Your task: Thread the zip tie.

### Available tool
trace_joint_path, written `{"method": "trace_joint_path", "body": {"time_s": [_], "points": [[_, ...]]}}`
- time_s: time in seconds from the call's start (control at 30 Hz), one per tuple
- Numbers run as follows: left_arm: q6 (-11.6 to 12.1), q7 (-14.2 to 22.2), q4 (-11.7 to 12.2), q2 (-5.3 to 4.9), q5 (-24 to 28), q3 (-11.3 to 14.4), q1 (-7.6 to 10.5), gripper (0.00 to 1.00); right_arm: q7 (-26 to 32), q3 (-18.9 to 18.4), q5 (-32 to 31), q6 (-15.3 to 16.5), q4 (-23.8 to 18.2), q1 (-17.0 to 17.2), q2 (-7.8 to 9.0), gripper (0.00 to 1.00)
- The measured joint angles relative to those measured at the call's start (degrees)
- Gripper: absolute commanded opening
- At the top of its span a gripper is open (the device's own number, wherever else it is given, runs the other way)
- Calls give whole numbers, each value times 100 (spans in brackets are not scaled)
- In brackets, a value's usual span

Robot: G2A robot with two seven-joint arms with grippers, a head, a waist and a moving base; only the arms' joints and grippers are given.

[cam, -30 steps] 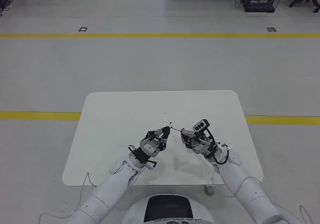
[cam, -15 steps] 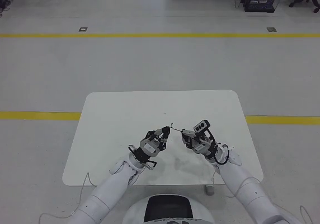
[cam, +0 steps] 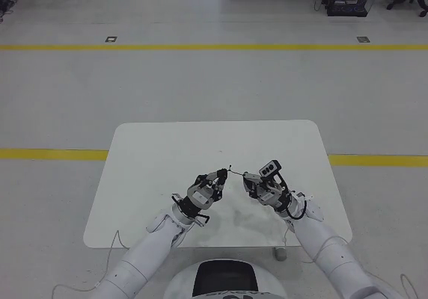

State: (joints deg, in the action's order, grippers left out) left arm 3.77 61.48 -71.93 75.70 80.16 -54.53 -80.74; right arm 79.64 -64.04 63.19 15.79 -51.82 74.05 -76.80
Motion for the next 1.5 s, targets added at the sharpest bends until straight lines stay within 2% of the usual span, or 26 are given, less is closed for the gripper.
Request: {"method": "trace_joint_path", "body": {"time_s": [1.5], "points": [[0, 0, 0, 0, 0, 0, 0, 0, 0, -79, -45, 2, 115, 2, -11, 0]]}}
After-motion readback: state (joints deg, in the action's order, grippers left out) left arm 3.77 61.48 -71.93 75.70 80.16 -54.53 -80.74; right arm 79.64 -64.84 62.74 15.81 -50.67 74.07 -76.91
